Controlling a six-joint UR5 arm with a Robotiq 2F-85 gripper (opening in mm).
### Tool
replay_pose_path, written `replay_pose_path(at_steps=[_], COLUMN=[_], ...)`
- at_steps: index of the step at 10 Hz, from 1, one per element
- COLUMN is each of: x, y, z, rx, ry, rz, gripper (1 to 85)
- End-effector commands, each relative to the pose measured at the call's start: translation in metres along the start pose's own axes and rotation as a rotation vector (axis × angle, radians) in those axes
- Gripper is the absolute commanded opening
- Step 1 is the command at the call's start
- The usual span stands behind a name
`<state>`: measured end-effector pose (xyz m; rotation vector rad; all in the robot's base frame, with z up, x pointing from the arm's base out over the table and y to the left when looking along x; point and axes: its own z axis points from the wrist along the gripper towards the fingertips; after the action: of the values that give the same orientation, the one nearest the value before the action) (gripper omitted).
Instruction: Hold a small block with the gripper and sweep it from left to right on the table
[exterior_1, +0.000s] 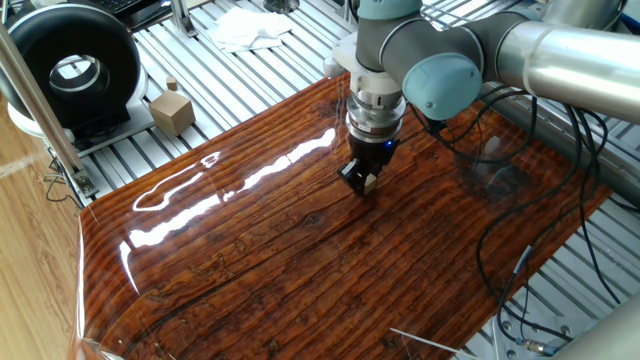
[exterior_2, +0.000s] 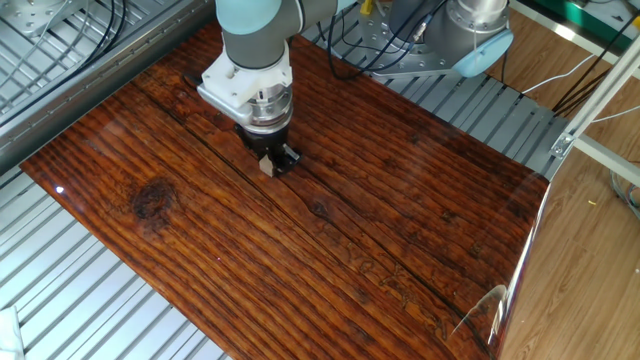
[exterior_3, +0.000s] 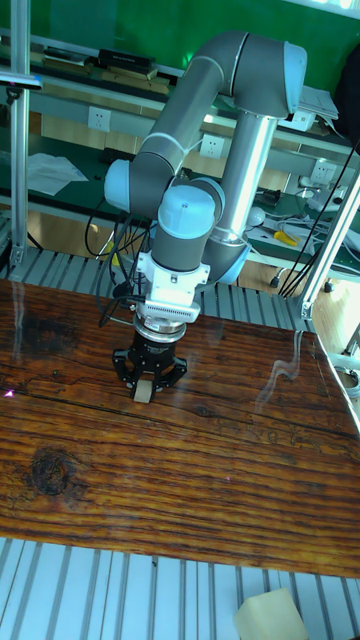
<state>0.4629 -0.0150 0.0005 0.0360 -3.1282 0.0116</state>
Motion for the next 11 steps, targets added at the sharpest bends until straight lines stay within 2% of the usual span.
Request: replay_pose_path(at_steps=[1, 11], x=[0.0014, 0.0029], y=[0.005, 0.0085], z=[-0.0005, 0.0015], rx=[-0.027, -0.046], ry=[0.007, 0.013], rz=[0.004, 0.008], gripper=[28.7, 38.0])
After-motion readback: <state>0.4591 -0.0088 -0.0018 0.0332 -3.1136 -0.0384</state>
